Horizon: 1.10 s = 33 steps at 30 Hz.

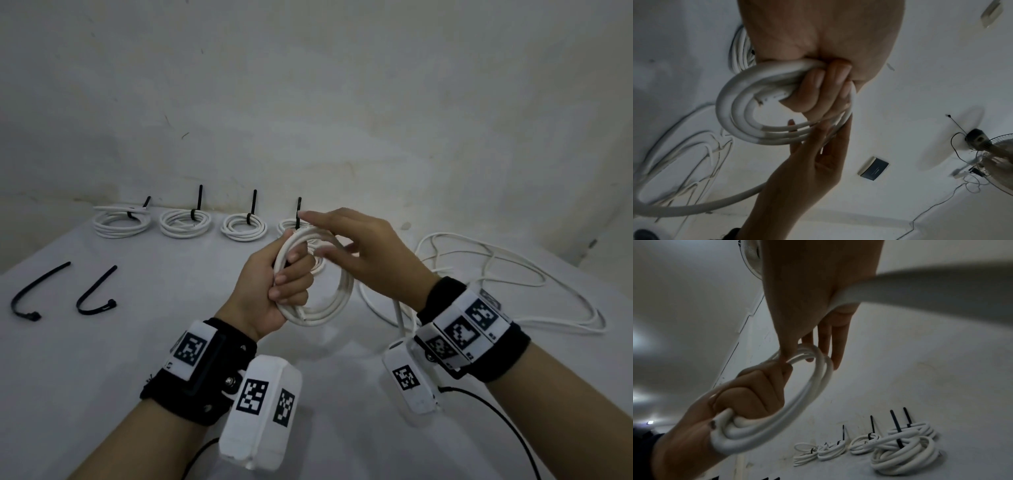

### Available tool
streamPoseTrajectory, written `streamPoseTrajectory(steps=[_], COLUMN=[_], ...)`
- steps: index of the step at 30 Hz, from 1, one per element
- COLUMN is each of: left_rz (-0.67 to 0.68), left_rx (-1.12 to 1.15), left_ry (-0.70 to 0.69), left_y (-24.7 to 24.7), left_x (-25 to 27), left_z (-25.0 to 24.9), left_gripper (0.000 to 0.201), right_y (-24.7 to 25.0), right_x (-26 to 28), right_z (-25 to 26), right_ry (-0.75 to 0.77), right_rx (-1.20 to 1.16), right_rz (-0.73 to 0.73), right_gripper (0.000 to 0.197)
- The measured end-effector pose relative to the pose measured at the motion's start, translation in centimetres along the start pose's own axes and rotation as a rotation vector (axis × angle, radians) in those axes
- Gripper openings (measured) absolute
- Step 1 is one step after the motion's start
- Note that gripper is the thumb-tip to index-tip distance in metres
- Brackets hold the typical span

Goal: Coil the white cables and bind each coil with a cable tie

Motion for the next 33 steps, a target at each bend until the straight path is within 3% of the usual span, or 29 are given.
streamPoseTrajectory(steps=[2, 6, 9, 13, 16, 20, 24, 27, 29, 33], left_rz=[-0.007, -0.087, -0.142, -0.163, -0.181, -0.299, -0.415, -0.431, -0.405, -0.382], left_rx=[-0.006, -0.151, -0.350, -0.458, -0.455, -0.468, -0.302, -0.223, -0.179, -0.103], left_ry=[-0.016, -0.071, -0.136, -0.103, -0.107, -0.187, -0.284, -0.321, -0.325, -0.330], left_y=[0.0, 0.0, 0.5, 1.1, 1.0, 1.3, 2.9, 3.7, 3.8, 3.9], left_x=[0.0, -0.1, -0.2, -0.3, -0.4, -0.6, -0.5, -0.7, -0.8, -1.0], left_z=[-0.2, -0.3, -0.5, -0.6, -0.5, -0.8, -2.1, -3.1, -3.3, -3.7], left_gripper=[0.044, 0.045, 0.038, 0.038, 0.040, 0.040, 0.039, 0.039, 0.038, 0.038], right_y=[-0.2, 0.2, 0.4, 0.0, -0.4, -0.3, 0.2, 0.4, 0.9, 2.4], right_x=[0.1, -0.4, -0.6, -0.6, -0.5, -0.2, 1.6, 3.5, 4.6, 6.0], right_z=[-0.1, -0.1, -0.3, -0.9, -1.1, -1.2, -2.4, -3.8, -4.5, -5.3], right_ry=[0.022, 0.093, 0.058, -0.001, -0.066, -0.210, -0.435, -0.463, -0.416, -0.283], right_rx=[0.064, 0.119, 0.099, 0.070, 0.009, -0.152, -0.437, -0.496, -0.414, 0.012], right_rz=[0.029, -0.079, -0.098, -0.077, -0.042, 0.029, 0.097, 0.098, 0.071, 0.082], right_gripper=[0.051, 0.038, 0.034, 0.032, 0.028, 0.033, 0.034, 0.025, 0.021, 0.027])
Point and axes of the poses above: each hand's wrist, its own x-axis away from the middle knuckle, its own y-axis out of the back of the hand, z = x × y, the point moved 4 cm from there along -x, towards the middle knuckle, and after that the axes turned 8 degrees about -y, right-handed, at the moved point
